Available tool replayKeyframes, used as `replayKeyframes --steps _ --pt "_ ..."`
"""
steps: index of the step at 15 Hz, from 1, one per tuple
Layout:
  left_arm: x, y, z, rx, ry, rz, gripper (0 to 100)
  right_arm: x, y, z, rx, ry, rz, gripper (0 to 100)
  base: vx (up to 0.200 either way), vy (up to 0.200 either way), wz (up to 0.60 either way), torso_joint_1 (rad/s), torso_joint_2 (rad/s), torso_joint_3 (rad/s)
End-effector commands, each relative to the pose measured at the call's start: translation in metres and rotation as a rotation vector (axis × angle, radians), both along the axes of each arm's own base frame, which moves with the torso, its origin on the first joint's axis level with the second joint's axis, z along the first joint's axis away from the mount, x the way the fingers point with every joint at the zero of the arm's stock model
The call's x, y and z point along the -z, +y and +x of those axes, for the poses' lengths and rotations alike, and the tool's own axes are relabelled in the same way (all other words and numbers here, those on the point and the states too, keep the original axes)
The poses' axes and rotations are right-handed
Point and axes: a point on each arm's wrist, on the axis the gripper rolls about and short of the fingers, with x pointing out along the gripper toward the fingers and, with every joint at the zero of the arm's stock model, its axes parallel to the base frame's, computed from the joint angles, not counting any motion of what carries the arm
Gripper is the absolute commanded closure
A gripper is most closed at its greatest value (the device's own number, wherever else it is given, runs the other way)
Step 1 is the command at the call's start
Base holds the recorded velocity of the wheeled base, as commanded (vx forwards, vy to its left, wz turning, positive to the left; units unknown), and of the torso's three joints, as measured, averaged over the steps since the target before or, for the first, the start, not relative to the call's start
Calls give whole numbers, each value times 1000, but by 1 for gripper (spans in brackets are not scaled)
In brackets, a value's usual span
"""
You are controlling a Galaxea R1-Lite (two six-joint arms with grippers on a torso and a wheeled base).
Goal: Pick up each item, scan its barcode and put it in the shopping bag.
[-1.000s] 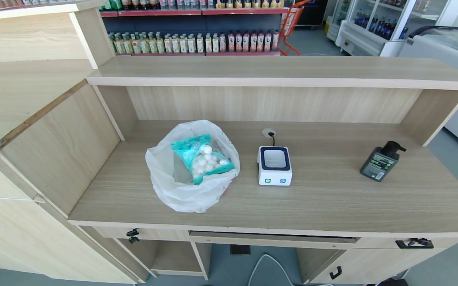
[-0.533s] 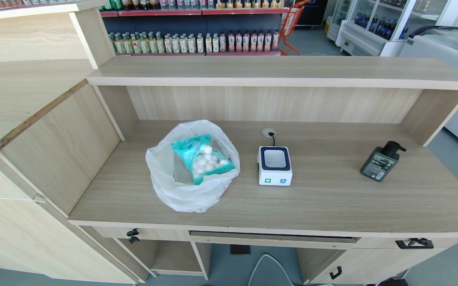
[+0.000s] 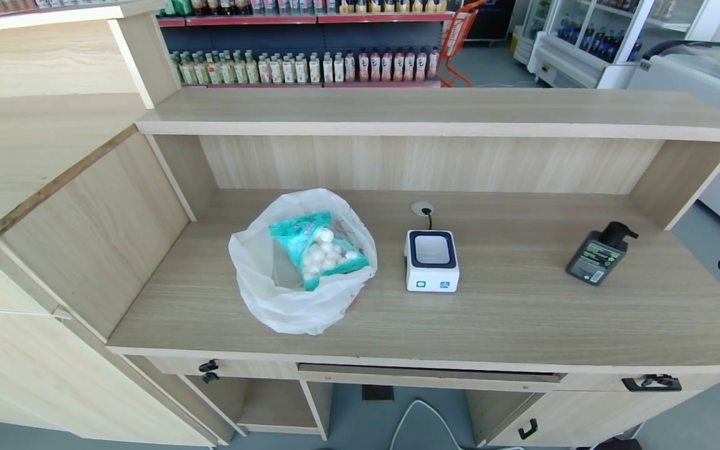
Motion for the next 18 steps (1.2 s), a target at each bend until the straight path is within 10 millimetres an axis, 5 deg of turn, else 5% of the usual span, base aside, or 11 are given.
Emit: replayKeyframes --steps 1,8,18 --pt "0 0 0 0 0 0 0 7 0 22 -53 -1 27 0 0 0 0 0 0 0" --pt "0 0 0 0 0 0 0 15 18 70 -232 -19 58 0 0 0 0 0 0 0" --pt "0 0 0 0 -2 0 0 27 24 92 -268 -10 108 0 0 0 0 0 0 0"
